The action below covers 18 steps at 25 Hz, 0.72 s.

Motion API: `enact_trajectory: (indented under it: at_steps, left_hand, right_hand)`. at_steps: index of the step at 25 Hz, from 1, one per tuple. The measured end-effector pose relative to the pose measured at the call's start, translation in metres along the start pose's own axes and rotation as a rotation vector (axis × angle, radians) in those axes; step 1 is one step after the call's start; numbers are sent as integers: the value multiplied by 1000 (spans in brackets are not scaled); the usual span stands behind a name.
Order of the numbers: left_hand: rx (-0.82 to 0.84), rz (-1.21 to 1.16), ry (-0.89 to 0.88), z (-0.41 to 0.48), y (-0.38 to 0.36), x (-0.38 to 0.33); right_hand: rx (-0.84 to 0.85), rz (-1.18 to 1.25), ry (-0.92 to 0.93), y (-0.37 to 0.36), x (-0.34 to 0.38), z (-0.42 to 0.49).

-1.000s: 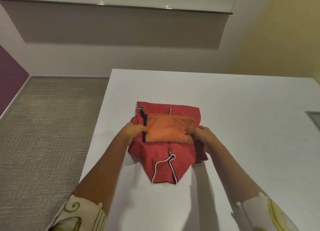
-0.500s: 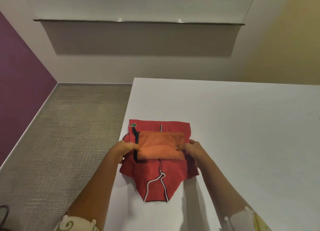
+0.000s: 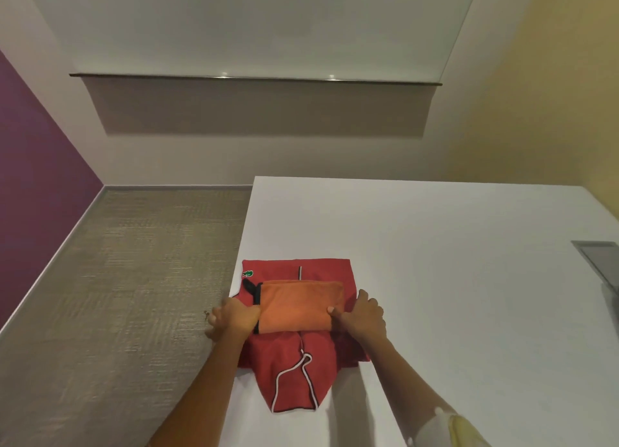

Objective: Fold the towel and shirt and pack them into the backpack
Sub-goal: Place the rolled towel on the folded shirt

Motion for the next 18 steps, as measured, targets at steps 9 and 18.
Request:
enact_trajectory:
  at_steps: [9,18]
  left_hand:
    - [-254,361,-532,-88,10,-73]
    - [-108,468,-712,-157,-11,-108]
  right_hand:
    - [-133,-358,186,47,38,-38]
    - [-169,-392,214,83,34,-64]
Point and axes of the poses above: each hand's wrist, its own z-axis towards the middle knuckle, its own y-axis out of the back of the hand, x = y × z, the point moved 6 cm from there along z, towards the middle knuckle, and after that the axes turned 6 degrees about y, right-handed, at the moved point
